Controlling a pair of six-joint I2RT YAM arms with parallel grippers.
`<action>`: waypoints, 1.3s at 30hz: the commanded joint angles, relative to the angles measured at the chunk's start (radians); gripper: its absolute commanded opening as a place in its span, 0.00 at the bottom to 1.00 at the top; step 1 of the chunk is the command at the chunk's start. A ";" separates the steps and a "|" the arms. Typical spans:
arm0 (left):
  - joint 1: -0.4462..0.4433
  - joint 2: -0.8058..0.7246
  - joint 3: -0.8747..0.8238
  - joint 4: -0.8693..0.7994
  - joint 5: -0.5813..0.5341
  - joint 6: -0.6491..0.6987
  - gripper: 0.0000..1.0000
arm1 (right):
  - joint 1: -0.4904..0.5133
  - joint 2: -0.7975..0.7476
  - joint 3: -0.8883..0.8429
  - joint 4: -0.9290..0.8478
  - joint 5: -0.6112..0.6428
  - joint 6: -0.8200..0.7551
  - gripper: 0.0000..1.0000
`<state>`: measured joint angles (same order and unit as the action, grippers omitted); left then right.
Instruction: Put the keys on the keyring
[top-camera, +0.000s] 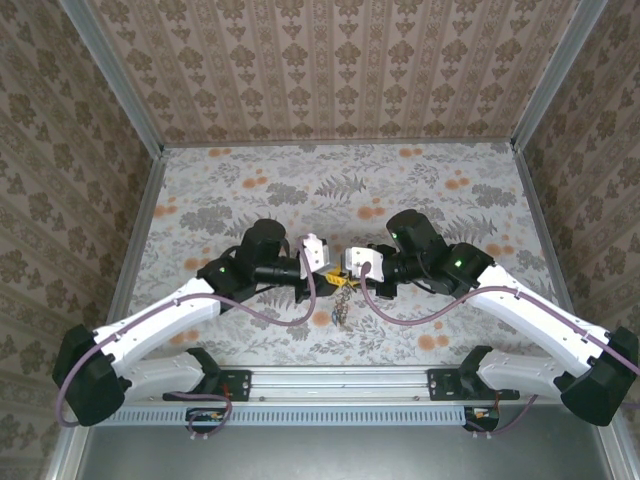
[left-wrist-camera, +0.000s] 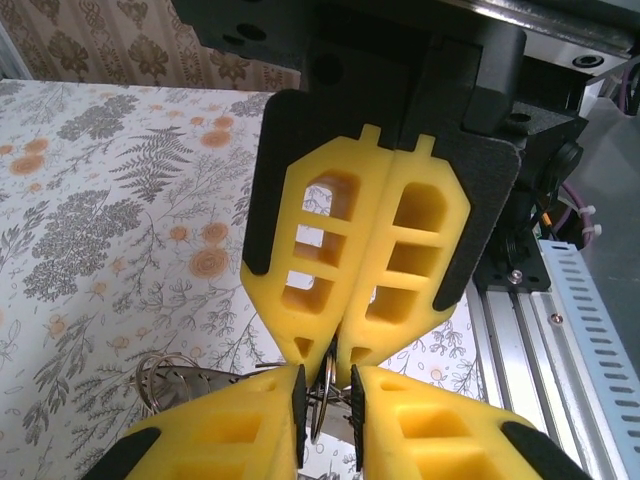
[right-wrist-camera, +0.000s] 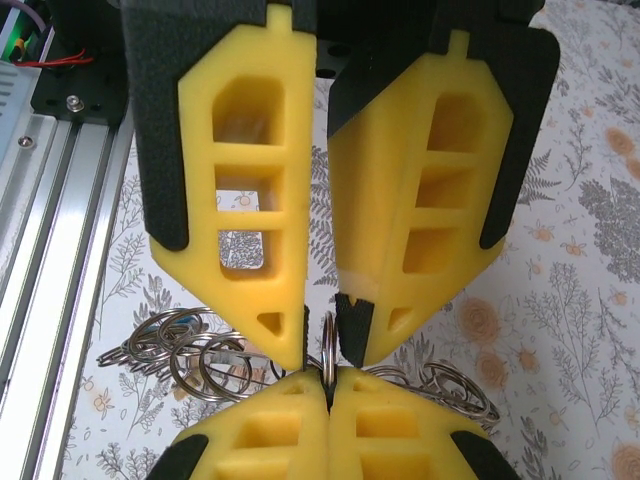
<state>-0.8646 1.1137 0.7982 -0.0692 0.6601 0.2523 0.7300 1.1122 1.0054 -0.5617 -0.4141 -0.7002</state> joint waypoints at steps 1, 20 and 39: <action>-0.013 0.011 0.027 -0.034 -0.010 0.029 0.19 | -0.005 -0.008 0.025 0.019 -0.025 0.017 0.00; -0.028 0.003 0.033 -0.076 -0.113 0.049 0.00 | -0.035 -0.038 0.003 0.094 -0.095 0.068 0.00; 0.003 -0.165 -0.126 0.199 -0.030 -0.021 0.00 | -0.066 -0.024 -0.004 0.065 -0.155 0.120 0.34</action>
<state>-0.8688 0.9710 0.6735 0.0311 0.5838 0.2546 0.6670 1.0721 0.9913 -0.5251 -0.4908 -0.6243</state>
